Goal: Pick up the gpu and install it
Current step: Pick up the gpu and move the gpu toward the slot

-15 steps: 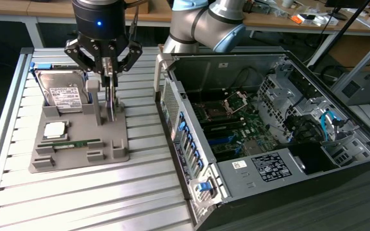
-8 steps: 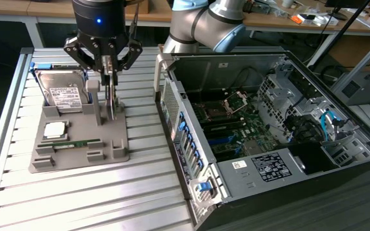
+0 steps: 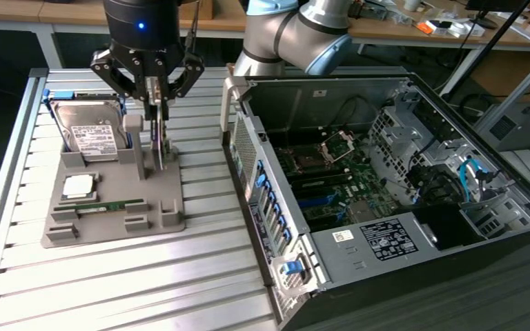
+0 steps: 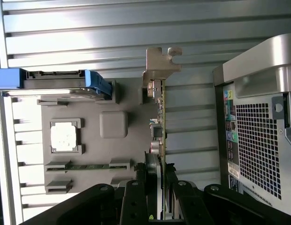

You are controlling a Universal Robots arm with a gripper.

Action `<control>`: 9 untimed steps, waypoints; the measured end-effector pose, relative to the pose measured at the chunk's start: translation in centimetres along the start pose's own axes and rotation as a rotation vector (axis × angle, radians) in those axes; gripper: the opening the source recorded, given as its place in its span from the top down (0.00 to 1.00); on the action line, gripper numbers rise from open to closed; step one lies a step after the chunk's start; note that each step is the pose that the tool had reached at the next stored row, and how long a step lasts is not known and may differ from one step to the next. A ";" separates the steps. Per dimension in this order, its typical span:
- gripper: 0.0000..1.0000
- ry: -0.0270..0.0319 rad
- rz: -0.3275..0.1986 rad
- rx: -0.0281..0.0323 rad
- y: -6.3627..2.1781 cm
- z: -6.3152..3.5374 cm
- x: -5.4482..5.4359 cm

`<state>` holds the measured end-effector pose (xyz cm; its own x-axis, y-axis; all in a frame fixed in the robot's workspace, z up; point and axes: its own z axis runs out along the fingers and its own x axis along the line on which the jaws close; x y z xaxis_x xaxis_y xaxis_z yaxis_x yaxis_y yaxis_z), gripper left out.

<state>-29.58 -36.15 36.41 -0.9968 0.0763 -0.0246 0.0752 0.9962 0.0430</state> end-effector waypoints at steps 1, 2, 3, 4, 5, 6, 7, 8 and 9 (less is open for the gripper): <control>0.73 0.0000 0.000 0.0000 0.00 -0.05 0.0; 0.73 0.0000 0.000 0.0000 0.01 -0.09 0.0; 0.73 0.0000 0.000 0.0000 0.01 -0.13 0.0; 0.73 0.0000 0.000 0.0000 0.01 -0.18 0.0; 0.73 0.0000 0.000 0.0000 0.01 -0.23 0.0; 0.73 0.0000 0.000 0.0000 0.01 -0.26 0.0; 0.73 0.0000 0.000 0.0000 0.01 -0.31 0.0; 0.73 0.0000 0.000 0.0000 0.02 -0.34 0.0; 0.73 0.0000 0.000 0.0000 0.02 -0.38 0.0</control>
<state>-29.58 -36.15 36.79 -0.9968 0.0763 -0.0246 0.0752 0.9962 0.0430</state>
